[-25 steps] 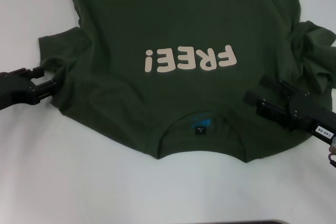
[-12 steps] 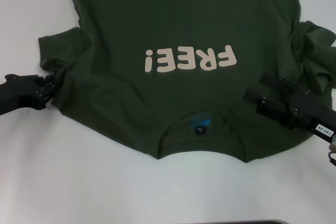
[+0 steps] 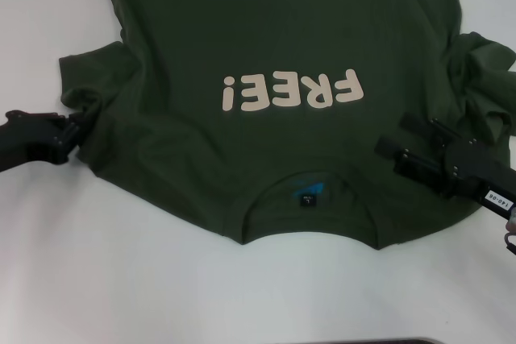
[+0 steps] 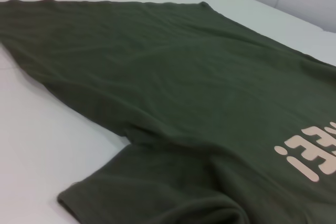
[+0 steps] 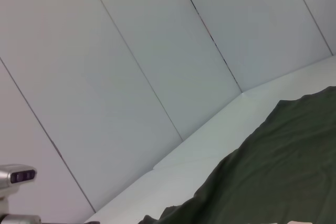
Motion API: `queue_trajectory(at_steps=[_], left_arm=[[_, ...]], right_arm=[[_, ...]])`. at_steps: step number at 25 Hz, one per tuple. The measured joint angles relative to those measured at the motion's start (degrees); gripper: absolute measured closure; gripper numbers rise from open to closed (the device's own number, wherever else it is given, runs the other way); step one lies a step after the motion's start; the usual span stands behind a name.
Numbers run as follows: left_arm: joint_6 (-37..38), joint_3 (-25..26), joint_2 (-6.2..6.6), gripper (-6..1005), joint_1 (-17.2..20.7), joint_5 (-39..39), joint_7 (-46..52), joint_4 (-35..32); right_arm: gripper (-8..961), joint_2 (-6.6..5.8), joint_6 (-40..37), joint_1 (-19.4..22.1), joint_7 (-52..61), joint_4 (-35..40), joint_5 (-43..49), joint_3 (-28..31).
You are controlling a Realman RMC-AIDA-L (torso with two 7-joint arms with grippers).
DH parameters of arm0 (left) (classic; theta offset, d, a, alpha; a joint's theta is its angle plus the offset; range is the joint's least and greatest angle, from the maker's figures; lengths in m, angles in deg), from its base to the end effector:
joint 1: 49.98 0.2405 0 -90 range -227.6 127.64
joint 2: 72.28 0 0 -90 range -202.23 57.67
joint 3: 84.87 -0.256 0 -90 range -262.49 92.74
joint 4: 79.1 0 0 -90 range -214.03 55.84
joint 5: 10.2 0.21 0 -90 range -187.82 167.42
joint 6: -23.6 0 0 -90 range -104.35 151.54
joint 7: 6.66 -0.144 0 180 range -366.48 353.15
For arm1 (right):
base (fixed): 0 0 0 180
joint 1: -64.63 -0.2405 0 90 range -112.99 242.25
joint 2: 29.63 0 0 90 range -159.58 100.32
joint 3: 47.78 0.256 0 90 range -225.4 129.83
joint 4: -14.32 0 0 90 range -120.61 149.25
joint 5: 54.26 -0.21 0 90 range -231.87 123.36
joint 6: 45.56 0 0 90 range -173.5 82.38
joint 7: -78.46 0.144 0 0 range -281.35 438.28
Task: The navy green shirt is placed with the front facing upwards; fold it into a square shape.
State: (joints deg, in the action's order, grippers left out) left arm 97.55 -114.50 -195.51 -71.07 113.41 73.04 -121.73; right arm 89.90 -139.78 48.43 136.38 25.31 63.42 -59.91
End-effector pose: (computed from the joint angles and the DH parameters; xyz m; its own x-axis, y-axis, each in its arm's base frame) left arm -0.3486 0.3016 0.0054 0.7243 0.5135 0.4601 0.6862 -0.6019 -0.4085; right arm 0.3296 0.2192 -0.0350 0.4264 -0.3846 -0.8187 -0.7506 -0.6555 -0.0830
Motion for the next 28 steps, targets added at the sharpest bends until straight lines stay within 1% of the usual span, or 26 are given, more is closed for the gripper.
queue_trajectory(at_steps=[1, 7, 12, 17, 21, 28], left_arm=[[0.08, 0.53, 0.01, 959, -0.03, -0.44, 0.11, -0.04], [0.29, 4.27, -0.03, 955, -0.16, -4.48, 0.25, -0.69], [0.88, 4.39, -0.14, 956, -0.15, -4.89, 0.17, -1.46], [4.25, 4.67, -0.23, 957, -0.22, -6.10, 0.27, -2.74], [7.67, 4.75, 0.21, 958, -0.14, -7.97, 0.49, -3.03], [7.37, 4.10, 0.37, 959, -0.02, -7.81, 0.72, -3.06]], right_arm=[[41, 0.00, 0.00, 0.01, 0.00, 0.00, 0.00, 0.00], [41, 0.00, 0.00, -0.06, 0.00, 0.00, 0.00, -0.17], [42, 0.00, -0.09, -0.06, 0.00, -0.07, 0.00, -0.17], [42, 0.00, -0.26, -0.06, 0.00, -0.09, 0.00, -0.13], [41, 0.00, -0.65, -0.06, 0.00, -0.09, 0.00, -0.12], [41, 0.00, -0.72, -0.06, 0.00, -0.09, 0.00, -0.12]])
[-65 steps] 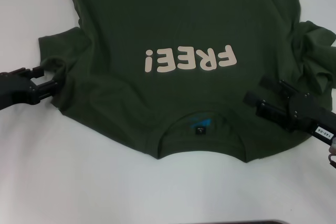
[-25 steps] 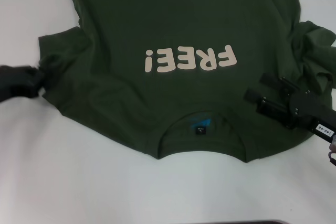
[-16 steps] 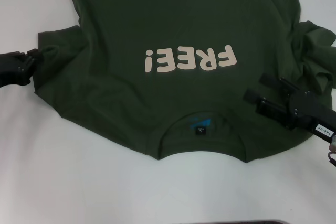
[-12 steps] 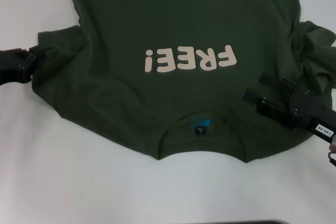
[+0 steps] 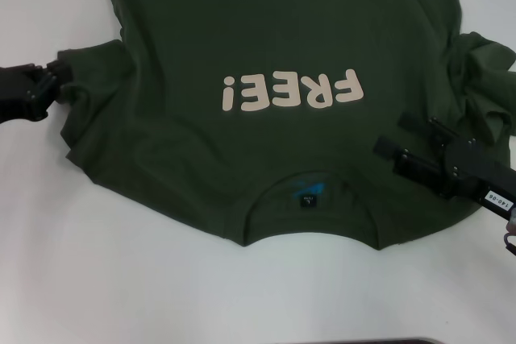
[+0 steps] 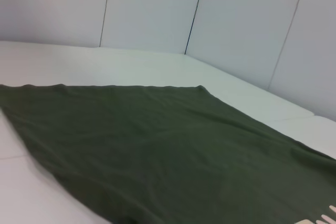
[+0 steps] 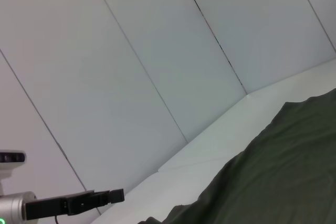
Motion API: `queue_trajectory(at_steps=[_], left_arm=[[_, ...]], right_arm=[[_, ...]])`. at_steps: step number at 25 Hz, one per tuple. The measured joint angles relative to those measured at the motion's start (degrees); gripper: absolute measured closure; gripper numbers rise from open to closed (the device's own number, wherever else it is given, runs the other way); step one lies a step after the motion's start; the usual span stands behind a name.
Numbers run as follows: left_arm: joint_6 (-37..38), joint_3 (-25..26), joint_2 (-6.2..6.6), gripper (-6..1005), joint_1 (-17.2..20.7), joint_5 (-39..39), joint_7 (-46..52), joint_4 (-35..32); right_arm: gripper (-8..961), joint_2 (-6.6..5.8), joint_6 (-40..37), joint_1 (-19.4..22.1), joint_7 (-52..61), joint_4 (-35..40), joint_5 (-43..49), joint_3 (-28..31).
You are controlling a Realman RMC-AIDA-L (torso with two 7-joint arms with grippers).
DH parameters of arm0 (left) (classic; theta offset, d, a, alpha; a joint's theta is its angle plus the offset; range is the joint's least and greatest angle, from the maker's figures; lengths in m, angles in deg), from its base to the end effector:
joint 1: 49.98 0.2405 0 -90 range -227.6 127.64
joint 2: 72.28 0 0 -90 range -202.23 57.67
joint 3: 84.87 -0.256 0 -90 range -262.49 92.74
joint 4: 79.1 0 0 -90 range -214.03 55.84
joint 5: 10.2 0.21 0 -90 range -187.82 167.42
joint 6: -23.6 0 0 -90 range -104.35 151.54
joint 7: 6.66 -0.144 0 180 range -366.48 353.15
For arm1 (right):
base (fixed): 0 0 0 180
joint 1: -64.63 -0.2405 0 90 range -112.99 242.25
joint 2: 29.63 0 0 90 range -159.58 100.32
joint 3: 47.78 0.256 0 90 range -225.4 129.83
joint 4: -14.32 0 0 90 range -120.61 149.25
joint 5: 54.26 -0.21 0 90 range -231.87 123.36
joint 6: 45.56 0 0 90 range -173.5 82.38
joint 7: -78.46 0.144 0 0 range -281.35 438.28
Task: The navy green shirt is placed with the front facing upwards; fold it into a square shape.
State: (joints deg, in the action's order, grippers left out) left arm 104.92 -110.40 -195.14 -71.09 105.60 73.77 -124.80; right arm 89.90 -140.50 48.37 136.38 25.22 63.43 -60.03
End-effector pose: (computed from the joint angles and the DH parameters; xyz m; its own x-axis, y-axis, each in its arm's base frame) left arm -0.3295 0.3078 0.0362 0.6779 0.4038 0.6143 0.7022 -0.6030 -0.3785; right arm 0.3276 0.2187 -0.0349 0.4230 -0.3815 -0.8219 -0.7440 -0.6640 -0.0747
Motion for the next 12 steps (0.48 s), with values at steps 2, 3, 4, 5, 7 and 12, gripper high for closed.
queue_trajectory(at_steps=[2, 3, 4, 5, 7, 12], left_arm=[[-0.15, 0.19, -0.04, 959, 0.34, 0.10, -0.08, -0.01], [-0.16, 0.33, -0.06, 949, 0.56, 0.22, -0.07, -0.03], [-0.12, 0.45, -0.08, 938, 0.82, 0.41, -0.04, -0.14], [0.04, 0.58, -0.13, 928, 1.18, 0.76, 0.04, -0.31], [0.27, 0.68, -0.22, 907, 1.86, 1.26, 0.02, -0.68], [0.23, 0.58, -0.28, 818, 2.23, 3.45, -0.12, -0.76]], right_arm=[[41, 0.00, 0.00, 0.00, 0.00, 0.00, 0.00, 0.03], [42, 0.00, 0.00, -0.01, 0.00, 0.00, 0.00, 0.03], [42, 0.00, 0.00, -0.03, 0.00, 0.00, 0.00, 0.03], [42, 0.00, 0.00, -0.06, 0.00, 0.00, 0.00, 0.03], [42, 0.00, 0.00, -0.07, 0.00, 0.00, 0.00, 0.03], [42, 0.00, 0.00, -0.13, 0.00, 0.00, 0.00, 0.11]])
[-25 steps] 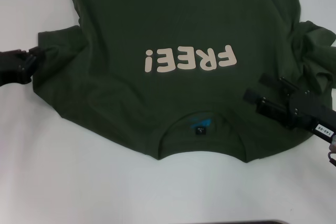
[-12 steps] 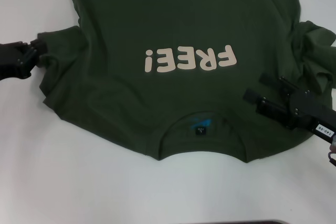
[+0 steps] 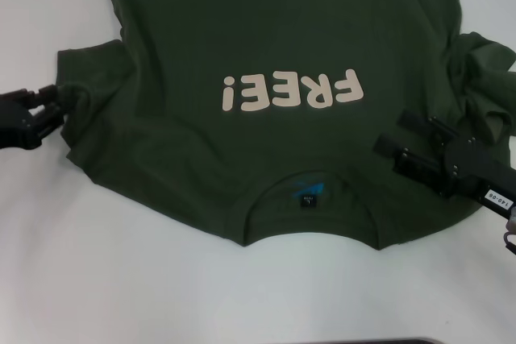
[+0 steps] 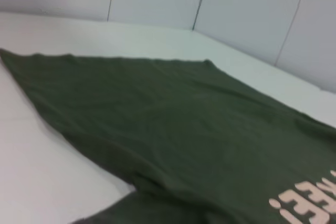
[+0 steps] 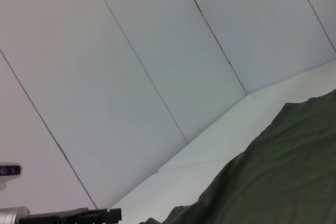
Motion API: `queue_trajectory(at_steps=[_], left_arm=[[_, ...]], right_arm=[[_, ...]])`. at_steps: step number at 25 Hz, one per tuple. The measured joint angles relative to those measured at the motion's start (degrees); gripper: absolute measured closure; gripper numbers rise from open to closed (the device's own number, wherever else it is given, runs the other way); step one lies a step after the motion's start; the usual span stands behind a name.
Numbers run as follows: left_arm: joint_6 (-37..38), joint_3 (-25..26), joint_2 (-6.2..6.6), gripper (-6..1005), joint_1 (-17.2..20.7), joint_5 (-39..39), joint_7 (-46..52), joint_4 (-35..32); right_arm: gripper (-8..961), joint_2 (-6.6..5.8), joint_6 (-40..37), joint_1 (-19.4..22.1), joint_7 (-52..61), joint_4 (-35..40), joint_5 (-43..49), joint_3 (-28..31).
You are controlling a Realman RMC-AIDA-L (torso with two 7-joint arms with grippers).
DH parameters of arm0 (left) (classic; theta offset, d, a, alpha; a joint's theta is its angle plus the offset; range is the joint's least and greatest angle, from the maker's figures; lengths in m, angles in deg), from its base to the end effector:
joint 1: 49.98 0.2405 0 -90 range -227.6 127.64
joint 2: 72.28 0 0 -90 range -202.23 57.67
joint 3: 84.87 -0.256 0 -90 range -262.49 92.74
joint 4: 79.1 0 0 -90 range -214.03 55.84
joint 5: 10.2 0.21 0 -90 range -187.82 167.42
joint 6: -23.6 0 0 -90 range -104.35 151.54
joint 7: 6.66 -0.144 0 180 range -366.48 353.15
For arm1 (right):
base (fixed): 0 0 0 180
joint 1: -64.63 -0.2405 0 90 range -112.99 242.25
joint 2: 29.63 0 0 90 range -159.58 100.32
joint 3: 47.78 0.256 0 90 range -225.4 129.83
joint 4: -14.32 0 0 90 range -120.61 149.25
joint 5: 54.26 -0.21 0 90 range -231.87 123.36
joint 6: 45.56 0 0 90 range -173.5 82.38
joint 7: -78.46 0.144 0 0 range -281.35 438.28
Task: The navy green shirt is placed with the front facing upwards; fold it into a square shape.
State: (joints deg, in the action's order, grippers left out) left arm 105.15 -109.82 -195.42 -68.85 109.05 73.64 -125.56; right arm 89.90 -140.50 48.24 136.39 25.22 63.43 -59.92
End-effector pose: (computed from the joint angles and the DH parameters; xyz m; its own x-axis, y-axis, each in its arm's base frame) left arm -0.3452 0.2904 0.0328 0.6813 0.4559 0.5728 0.7146 -0.5840 -0.3852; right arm 0.3272 0.2195 -0.0347 0.4230 -0.3798 -0.8227 -0.7432 -0.6648 -0.0753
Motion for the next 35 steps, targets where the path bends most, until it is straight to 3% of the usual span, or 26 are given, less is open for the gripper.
queue_trajectory(at_steps=[4, 20, 28, 35], left_arm=[[-0.49, -0.34, -0.09, 629, -0.33, 1.77, -0.04, 0.39], [-5.26, -0.55, -0.08, 329, -0.46, 3.94, 0.10, 0.92], [-5.72, -2.48, -0.12, 342, -0.53, 4.03, -1.16, 1.35], [-5.89, -4.24, -0.44, 526, -1.35, 4.73, -2.38, 1.09]], right_arm=[[42, 0.00, -0.03, -0.05, 0.00, 0.00, 0.00, 0.00], [41, 0.00, -0.07, -0.05, -0.07, 0.00, 0.00, -0.08], [42, 0.00, -0.07, -0.10, -0.09, 0.00, 0.00, -0.07], [41, 0.00, -0.11, -0.14, -0.09, 0.00, 0.00, 0.01]])
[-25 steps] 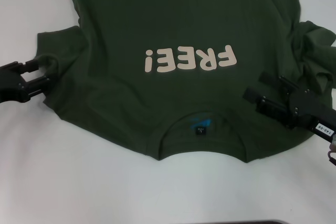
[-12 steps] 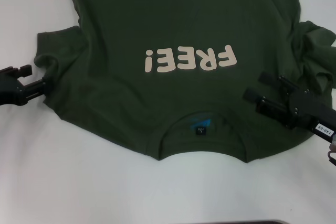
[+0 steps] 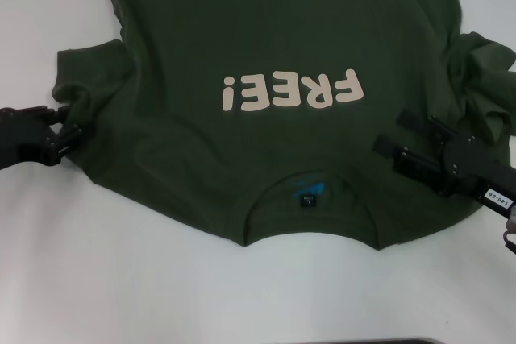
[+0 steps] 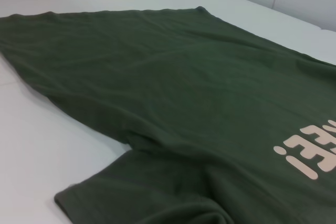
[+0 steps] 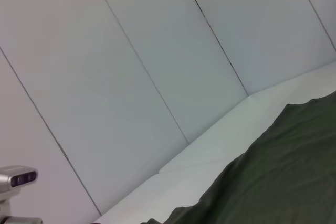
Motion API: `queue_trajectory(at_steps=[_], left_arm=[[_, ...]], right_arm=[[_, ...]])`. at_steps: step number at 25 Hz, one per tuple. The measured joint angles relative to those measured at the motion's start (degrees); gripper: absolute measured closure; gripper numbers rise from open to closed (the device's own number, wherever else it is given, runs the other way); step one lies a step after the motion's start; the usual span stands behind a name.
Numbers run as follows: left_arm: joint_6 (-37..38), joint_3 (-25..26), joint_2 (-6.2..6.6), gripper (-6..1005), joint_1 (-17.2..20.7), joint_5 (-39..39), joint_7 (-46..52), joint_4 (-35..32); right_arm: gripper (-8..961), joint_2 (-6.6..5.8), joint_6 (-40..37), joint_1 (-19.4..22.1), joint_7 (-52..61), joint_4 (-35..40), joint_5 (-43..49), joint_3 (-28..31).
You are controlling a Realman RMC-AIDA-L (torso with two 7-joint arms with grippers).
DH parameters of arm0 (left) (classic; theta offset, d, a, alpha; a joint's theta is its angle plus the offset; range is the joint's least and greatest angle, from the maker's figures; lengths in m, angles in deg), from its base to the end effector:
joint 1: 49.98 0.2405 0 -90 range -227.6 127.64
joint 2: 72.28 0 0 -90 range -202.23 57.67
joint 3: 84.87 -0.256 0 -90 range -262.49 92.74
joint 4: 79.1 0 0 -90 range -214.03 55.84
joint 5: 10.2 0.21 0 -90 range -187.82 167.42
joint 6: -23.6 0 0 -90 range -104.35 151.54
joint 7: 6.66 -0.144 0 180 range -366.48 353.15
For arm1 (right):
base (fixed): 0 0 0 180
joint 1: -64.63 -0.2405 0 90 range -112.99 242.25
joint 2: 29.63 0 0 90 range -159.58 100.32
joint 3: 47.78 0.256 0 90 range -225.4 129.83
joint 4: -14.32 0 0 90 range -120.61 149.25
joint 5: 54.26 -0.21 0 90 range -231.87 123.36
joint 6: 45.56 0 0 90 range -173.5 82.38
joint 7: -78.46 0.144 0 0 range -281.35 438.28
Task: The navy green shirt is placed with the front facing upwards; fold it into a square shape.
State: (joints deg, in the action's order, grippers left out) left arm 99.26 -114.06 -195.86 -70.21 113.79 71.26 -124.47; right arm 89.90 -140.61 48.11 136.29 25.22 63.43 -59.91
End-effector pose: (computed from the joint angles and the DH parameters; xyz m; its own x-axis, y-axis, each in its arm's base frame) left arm -0.3484 0.2984 0.0131 0.7583 0.4796 0.4415 0.6484 -0.6242 -0.4357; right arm 0.3265 0.2202 -0.0346 0.4245 -0.3769 -0.8232 -0.7402 -0.6681 -0.0759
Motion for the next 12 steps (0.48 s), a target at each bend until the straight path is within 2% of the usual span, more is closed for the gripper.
queue_trajectory(at_steps=[10, 12], left_arm=[[-0.50, 0.35, 0.24, 747, -0.70, 0.03, 0.59, 0.21], [-0.53, 0.38, 0.26, 836, -0.70, 0.03, 0.60, 0.21]], right_arm=[[42, 0.00, -0.05, 0.00, -0.01, 0.00, 0.00, 0.10], [41, 0.00, -0.05, 0.00, 0.00, 0.00, 0.00, 0.10]])
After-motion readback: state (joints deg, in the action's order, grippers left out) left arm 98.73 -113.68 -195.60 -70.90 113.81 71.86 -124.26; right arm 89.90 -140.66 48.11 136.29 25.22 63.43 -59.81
